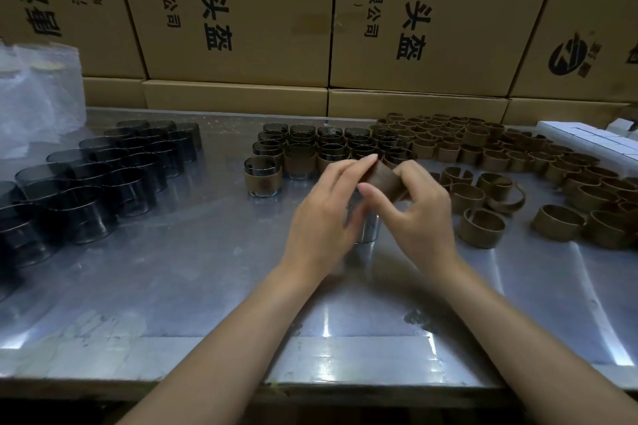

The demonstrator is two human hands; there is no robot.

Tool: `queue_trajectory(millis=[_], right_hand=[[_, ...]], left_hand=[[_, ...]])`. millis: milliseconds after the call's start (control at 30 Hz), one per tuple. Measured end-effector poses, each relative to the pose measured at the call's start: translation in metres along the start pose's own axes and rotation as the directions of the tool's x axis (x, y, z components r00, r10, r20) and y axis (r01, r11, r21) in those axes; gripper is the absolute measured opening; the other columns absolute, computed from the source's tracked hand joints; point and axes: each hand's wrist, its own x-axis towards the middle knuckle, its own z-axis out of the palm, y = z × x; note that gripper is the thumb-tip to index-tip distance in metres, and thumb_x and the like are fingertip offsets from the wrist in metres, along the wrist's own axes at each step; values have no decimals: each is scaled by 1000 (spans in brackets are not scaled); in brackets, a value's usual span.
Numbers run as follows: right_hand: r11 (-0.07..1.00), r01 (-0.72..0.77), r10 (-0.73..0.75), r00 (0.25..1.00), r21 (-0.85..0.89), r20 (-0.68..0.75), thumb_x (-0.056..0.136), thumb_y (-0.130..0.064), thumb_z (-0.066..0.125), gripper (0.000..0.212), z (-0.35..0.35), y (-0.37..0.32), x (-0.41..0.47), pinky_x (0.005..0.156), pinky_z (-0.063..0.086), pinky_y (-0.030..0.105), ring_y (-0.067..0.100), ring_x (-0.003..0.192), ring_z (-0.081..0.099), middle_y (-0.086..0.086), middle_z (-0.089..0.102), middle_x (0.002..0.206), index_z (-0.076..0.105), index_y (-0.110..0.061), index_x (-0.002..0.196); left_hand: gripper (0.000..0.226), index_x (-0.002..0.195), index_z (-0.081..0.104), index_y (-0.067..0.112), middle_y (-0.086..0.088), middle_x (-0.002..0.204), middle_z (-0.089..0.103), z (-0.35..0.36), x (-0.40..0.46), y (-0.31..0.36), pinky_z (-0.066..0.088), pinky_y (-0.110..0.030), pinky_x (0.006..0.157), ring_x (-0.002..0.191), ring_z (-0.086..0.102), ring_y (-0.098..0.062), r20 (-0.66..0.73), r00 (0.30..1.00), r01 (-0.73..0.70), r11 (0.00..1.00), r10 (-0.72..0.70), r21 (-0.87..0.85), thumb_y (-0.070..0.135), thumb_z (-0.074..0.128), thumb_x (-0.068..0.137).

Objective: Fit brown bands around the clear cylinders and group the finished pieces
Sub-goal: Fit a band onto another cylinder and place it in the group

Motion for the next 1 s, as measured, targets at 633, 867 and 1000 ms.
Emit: queue_trajectory(millis=[633, 867, 1000], right_hand=[[814, -376, 234, 910, 442, 343, 96, -32, 35, 27, 7, 1, 0, 84, 44, 14, -2, 100, 58, -20, 65, 100, 59, -30, 107], [869, -449, 425, 892, 207, 153, 103, -27, 23, 34, 13, 10, -3, 77, 30, 5, 8, 93, 44, -16, 56, 88, 56, -26, 101], [856, -498, 480, 866, 140, 144, 105, -25, 21, 31, 20, 15, -8, 75, 23, -2, 9, 99, 38, -18, 51, 89, 52, -25, 101]], left_hand=[[33, 125, 62, 13, -4, 134, 58, -2, 12, -3, 40, -27, 108, 126, 51, -11, 279, 819, 562, 603, -502, -565, 6, 57, 93], [37, 134, 49, 28, 5, 141, 49, -2, 12, -3, 29, -24, 109, 132, 41, -6, 365, 733, 654, 449, -573, -608, 22, 43, 98], [77, 149, 29, 26, 6, 155, 31, 9, 6, -3, 18, -29, 117, 141, 26, -5, 527, 700, 714, 496, -483, -494, 65, 48, 85]])
